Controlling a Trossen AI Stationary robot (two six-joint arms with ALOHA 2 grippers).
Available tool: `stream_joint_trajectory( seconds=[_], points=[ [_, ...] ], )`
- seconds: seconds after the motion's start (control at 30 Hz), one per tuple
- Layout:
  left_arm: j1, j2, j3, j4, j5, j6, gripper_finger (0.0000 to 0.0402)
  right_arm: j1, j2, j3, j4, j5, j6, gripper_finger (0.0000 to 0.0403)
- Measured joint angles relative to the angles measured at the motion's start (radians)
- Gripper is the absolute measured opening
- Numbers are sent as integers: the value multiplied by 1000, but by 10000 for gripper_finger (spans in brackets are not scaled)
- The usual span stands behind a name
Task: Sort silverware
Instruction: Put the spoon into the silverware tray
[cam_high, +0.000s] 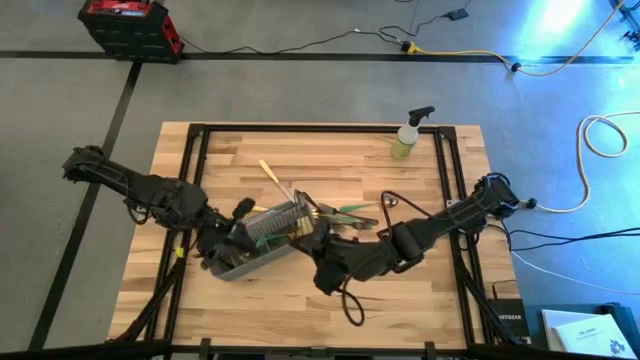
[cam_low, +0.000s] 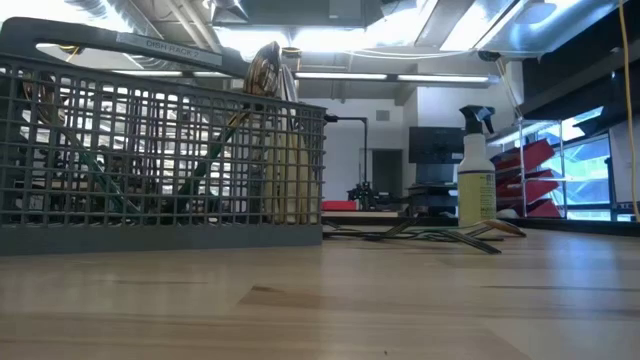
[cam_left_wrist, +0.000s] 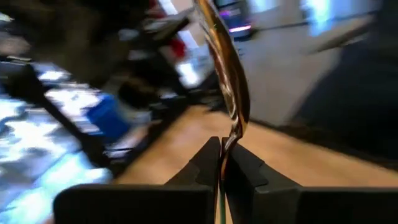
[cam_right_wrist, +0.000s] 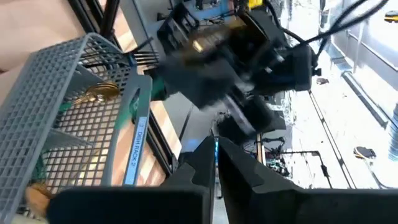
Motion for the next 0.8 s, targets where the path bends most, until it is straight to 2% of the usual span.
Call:
stream_joint_trajectory(
  seconds=[0.1,0.27,0.37,0.43,0.47,0.63,0.8],
  points=[
    [-1,-8,0,-62,97,-16,0,-9,7,0,-12,-3,0,1],
    [1,-40,0,-111,130,3,0,-7,7,0,-56,-21,58,1],
    [0,-57,0,-146,189,38,0,-10,8,0,-86,-167,138,1],
    [0,-61,0,-148,231,48,0,-20,21,0,-74,-291,142,1],
    [0,-61,0,-145,248,53,0,-21,31,0,-60,-313,135,1],
    [0,-61,0,-145,281,68,0,-57,84,17,-14,-268,13,11],
    [9,-61,0,-157,282,32,0,-106,131,178,-112,-289,-29,76]
  ],
)
